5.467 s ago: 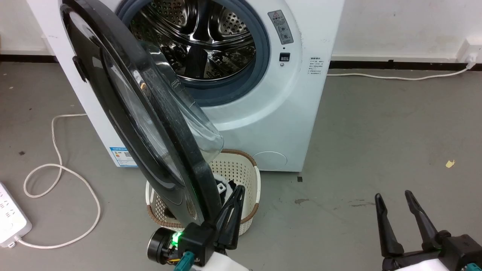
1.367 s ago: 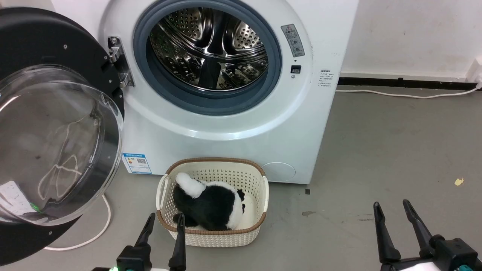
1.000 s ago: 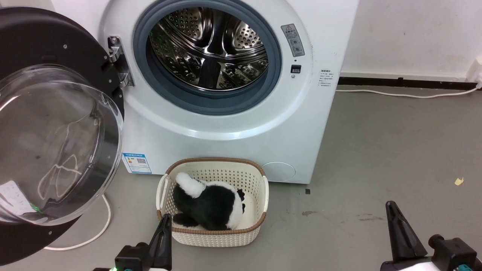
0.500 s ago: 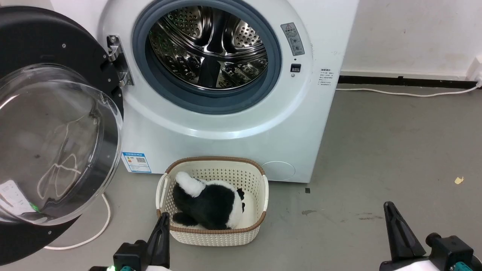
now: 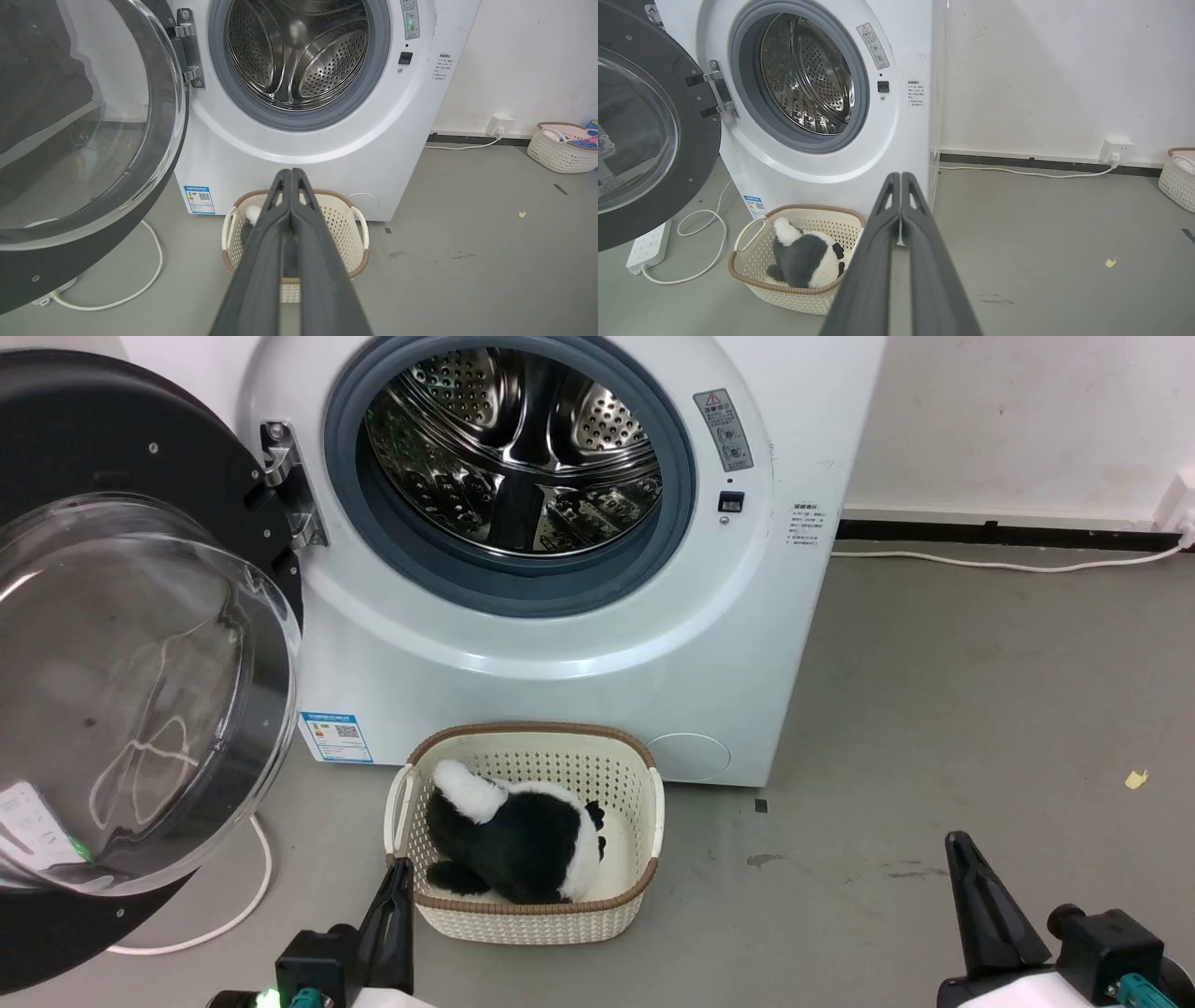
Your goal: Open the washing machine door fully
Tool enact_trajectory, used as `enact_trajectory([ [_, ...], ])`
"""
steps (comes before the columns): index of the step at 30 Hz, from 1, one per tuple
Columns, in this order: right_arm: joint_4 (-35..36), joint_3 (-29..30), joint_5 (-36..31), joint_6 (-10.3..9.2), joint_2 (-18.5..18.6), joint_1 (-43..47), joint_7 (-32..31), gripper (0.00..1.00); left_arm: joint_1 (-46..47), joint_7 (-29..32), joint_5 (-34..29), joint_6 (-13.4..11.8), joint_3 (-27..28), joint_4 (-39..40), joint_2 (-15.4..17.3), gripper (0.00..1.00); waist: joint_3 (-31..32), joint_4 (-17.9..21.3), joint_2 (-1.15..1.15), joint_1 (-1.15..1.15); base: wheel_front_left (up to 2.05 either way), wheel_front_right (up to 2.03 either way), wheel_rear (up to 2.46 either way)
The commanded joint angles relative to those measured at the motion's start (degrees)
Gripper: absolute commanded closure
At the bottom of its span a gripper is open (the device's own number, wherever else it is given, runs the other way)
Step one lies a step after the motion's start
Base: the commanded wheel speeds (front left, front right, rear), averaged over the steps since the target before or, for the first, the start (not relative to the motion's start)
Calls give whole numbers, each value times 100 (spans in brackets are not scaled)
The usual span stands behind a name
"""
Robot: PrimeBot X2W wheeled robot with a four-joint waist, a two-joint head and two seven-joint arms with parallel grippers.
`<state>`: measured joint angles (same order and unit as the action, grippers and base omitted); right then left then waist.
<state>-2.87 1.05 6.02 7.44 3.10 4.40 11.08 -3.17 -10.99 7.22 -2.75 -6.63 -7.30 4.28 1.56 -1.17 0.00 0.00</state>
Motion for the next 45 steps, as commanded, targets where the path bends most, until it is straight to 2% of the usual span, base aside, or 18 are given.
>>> enact_trajectory([
  [1, 47, -12, -50, 1, -7, -68, -42, 100, 85, 39, -53, 33, 32, 50, -28, 100, -3, 2, 0, 0, 0, 0, 0],
  [45, 161, -56, -311, 3, -14, -245, -547, 100, 195, 541, -371, 148, 331, 372, -81, 100, -75, 56, 0, 0, 0, 0, 0],
])
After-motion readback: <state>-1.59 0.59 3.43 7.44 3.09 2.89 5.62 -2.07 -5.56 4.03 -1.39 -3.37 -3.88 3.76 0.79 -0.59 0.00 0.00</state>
